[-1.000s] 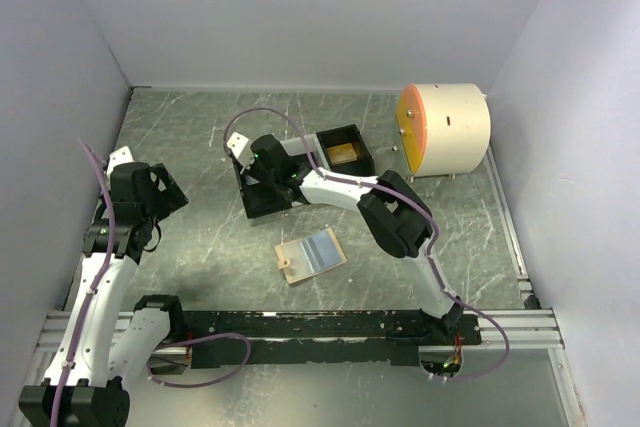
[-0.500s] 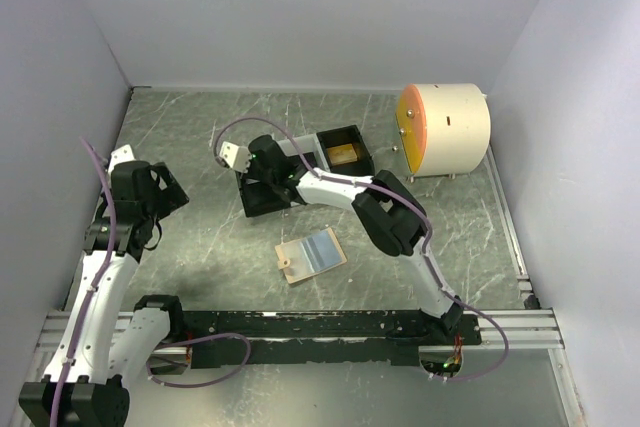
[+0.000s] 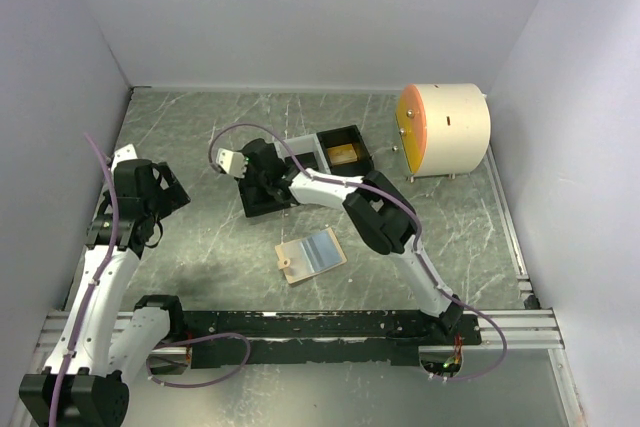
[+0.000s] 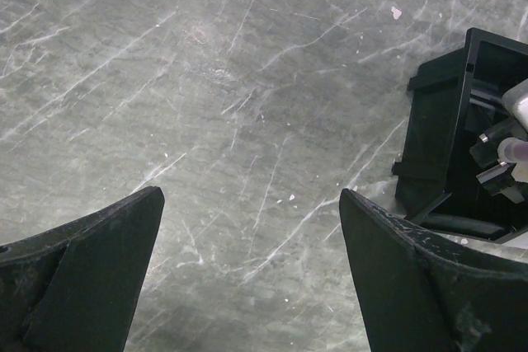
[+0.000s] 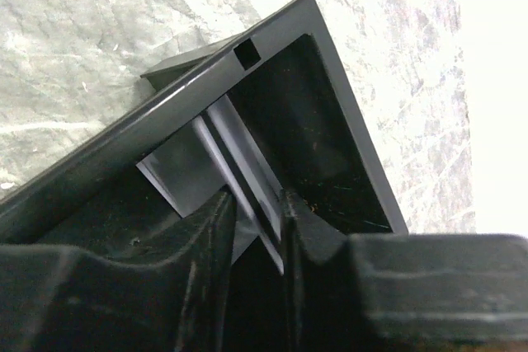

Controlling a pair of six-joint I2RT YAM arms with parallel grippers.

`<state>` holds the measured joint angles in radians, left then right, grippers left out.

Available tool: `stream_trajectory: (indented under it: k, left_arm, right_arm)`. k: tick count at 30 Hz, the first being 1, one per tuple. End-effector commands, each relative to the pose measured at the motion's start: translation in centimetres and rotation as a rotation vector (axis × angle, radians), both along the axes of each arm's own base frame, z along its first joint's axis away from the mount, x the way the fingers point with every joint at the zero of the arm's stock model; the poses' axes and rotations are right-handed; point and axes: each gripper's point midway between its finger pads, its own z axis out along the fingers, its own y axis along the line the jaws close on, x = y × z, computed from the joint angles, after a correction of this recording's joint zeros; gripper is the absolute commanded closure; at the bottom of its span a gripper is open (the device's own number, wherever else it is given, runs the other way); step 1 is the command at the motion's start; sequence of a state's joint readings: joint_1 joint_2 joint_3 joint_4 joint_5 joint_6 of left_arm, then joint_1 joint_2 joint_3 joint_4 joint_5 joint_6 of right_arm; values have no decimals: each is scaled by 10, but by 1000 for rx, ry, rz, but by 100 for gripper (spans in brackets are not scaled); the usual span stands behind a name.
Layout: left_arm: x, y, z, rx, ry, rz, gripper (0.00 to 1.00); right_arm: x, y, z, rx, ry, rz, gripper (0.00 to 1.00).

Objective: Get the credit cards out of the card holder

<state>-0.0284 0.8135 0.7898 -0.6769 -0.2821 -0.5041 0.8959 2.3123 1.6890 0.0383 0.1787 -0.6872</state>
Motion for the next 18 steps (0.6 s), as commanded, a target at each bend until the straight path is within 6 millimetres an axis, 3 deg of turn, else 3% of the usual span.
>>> stream_trajectory:
  k: [1, 18]
  left_arm:
    - [5, -1, 5, -2, -24, -16, 0]
    - [7, -3, 2, -4, -17, -37, 0]
  right_arm:
    - [0, 1, -6, -7, 46, -17, 70]
    - [-11, -3, -11, 21, 169, -3, 63]
